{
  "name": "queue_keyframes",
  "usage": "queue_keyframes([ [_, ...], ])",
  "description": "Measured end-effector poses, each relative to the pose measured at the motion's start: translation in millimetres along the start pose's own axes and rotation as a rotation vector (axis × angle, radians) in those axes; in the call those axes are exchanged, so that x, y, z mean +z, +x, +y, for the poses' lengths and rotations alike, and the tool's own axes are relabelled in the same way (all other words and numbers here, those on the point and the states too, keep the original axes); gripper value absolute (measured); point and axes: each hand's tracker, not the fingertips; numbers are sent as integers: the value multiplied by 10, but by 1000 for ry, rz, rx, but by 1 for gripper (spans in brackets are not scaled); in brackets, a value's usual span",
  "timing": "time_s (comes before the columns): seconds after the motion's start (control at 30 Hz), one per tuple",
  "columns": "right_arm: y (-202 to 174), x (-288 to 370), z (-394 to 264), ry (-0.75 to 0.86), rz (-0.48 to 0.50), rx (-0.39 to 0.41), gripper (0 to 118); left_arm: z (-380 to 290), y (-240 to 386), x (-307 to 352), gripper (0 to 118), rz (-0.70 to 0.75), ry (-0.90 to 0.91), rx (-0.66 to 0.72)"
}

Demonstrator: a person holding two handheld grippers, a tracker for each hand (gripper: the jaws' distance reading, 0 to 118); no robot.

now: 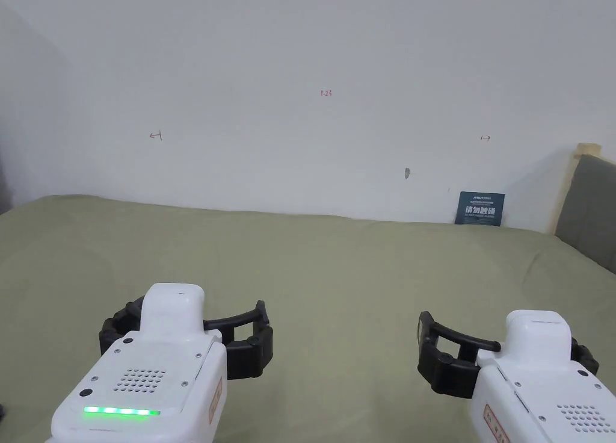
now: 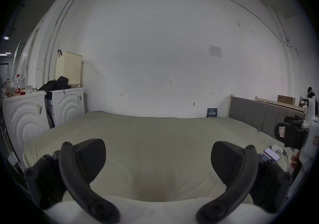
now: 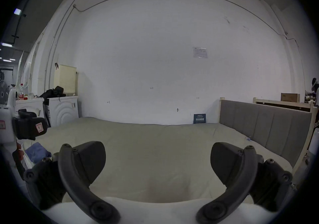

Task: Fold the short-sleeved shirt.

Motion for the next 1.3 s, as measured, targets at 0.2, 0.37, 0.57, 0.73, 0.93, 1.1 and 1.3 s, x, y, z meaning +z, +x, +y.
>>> queue_keyframes([
  [0.2,18,-25,40,2,-1,22,118,39,-39,18,118,10,5,19],
  [0.37,42,-18,13,16,-16,3,118,31,-44,41,118,3,1,38],
  [0.57,70,-45,-18,-13,6,-40,118,15,29,17,118,-6,-10,8],
  [0.73,16,-52,-30,-35,-30,-4,118,-20,52,14,118,-14,-21,31],
  [0.93,11,-17,-81,-42,-11,-9,118,-80,47,10,118,-4,-42,38],
  [1.1,19,-28,-115,-63,-32,-13,118,-118,33,4,118,0,-62,50],
  [1.3,57,-11,-88,-76,-31,-20,118,-167,21,2,118,6,-85,68],
])
